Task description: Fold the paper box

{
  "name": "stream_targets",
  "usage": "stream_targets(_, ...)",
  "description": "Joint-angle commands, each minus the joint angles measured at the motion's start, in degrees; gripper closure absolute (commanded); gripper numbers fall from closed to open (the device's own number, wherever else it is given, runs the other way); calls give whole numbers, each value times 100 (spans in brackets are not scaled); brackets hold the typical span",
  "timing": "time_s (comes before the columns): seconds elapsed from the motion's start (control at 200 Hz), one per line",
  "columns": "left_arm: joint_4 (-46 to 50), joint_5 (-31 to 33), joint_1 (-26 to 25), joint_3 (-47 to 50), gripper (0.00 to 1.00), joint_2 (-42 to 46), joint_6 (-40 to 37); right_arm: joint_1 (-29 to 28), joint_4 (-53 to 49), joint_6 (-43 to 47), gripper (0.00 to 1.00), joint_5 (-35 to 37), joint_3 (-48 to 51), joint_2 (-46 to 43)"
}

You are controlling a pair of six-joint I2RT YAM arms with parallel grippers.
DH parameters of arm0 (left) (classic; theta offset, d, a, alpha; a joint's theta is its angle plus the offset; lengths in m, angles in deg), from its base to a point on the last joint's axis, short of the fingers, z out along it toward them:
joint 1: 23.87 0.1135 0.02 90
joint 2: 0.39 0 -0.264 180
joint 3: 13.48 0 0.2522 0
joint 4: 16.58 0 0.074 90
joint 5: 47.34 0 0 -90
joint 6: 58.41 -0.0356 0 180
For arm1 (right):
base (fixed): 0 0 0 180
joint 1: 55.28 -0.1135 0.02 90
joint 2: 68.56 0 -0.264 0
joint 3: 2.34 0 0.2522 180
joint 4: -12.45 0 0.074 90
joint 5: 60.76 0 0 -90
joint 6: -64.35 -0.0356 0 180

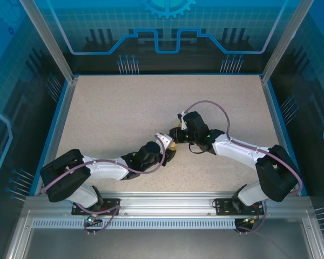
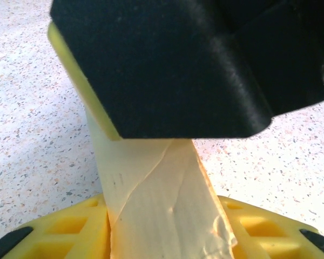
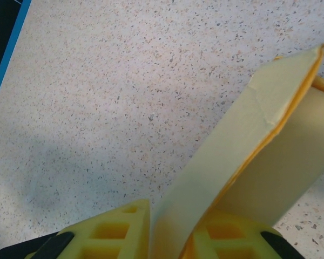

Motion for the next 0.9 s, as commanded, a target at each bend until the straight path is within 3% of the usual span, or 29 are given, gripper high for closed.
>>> stream_targets(0.0,-304,-36,-41,97,59,17,-98,-65,-386,49,76,20,6,92)
stream_targets(0.51,-363,10,-23,143,64,38,-241,349,-836,632,47,172,-130,-848)
stream_targets(0.895,-293,-267,110,66,67,115,-358,885,-1102,1333,39,69,-284,-1612)
